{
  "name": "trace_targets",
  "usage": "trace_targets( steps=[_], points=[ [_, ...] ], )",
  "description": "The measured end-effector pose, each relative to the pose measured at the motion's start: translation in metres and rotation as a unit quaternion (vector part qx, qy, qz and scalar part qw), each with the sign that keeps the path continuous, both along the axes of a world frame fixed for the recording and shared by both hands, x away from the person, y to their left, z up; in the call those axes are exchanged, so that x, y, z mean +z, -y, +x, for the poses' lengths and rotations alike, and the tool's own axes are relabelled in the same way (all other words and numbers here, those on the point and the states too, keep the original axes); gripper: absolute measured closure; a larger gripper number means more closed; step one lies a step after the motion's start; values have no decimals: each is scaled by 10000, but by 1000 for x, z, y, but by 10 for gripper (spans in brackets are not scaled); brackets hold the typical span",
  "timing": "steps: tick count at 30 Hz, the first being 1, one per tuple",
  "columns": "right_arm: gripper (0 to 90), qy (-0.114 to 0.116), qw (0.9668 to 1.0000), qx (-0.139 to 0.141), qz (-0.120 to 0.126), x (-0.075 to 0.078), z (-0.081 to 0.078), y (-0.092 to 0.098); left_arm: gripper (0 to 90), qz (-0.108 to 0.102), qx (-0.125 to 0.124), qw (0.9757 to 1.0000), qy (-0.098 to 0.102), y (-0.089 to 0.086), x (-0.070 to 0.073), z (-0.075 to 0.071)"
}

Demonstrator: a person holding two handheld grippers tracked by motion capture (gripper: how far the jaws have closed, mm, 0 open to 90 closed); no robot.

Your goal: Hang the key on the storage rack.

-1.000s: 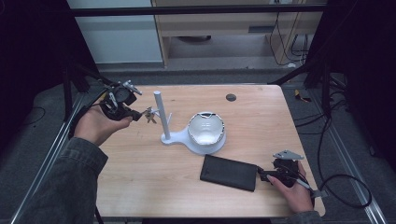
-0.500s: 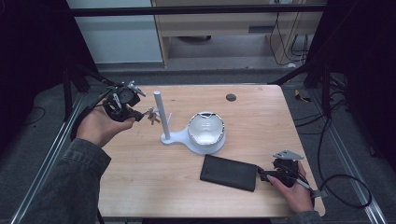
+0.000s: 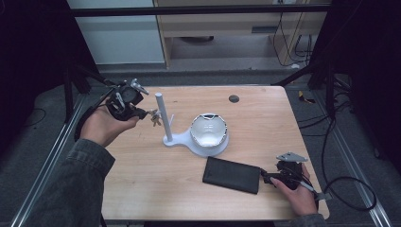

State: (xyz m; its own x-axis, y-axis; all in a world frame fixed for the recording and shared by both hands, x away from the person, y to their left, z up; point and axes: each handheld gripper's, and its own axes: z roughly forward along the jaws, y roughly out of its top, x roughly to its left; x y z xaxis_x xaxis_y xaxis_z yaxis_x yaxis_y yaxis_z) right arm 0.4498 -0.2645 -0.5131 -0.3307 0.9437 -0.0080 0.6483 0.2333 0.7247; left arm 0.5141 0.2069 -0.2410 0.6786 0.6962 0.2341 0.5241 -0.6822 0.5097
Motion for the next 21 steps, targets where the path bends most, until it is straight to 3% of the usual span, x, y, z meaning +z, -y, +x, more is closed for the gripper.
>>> trace_targets(
  steps=[1,2,8,21],
  points=[
    [18,0,10000,0,0,0,0,0,830,0,0,10000,0,0,0,0],
    [17,0,10000,1,-1,0,0,0,805,-84,12,9999,130,-3,3,-3],
    [17,1,10000,0,0,0,0,0,787,-177,12,9995,246,-9,-1,-9],
    [17,1,10000,1,0,0,0,0,794,-395,-187,9988,208,-10,-21,-23]
  ],
)
